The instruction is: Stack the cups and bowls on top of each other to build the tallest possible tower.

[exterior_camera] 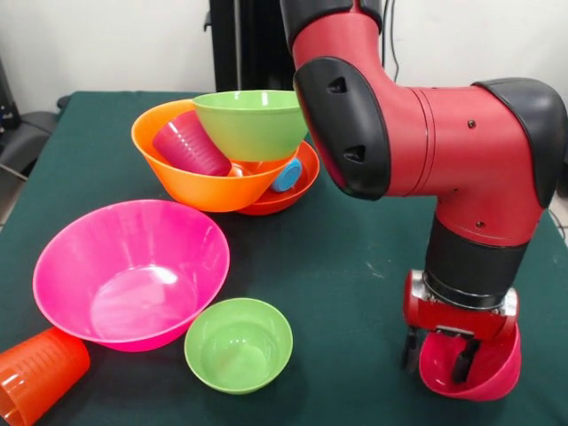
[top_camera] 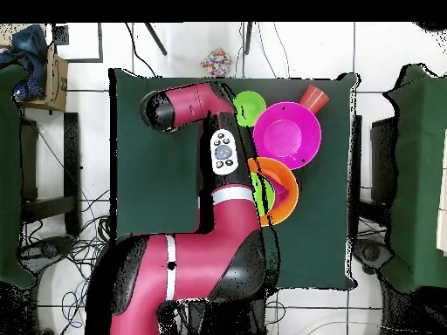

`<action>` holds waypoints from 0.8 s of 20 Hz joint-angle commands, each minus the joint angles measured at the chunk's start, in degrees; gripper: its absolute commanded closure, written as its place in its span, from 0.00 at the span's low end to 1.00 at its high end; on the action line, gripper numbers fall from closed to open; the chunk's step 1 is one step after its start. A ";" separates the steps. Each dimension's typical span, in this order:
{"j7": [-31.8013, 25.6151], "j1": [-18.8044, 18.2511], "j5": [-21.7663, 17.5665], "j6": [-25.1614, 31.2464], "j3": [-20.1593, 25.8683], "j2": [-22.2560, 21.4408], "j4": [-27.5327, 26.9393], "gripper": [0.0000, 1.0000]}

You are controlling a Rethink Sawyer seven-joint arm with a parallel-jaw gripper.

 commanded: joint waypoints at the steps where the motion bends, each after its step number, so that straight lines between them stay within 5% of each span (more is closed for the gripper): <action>1: -2.92 -0.49 -2.17 -8.34 2.22 4.26 2.63 1.00; 6: -9.06 -2.44 0.63 -4.43 5.50 4.20 3.33 1.00; 16: -8.32 -2.46 1.88 -5.18 5.08 3.39 4.25 1.00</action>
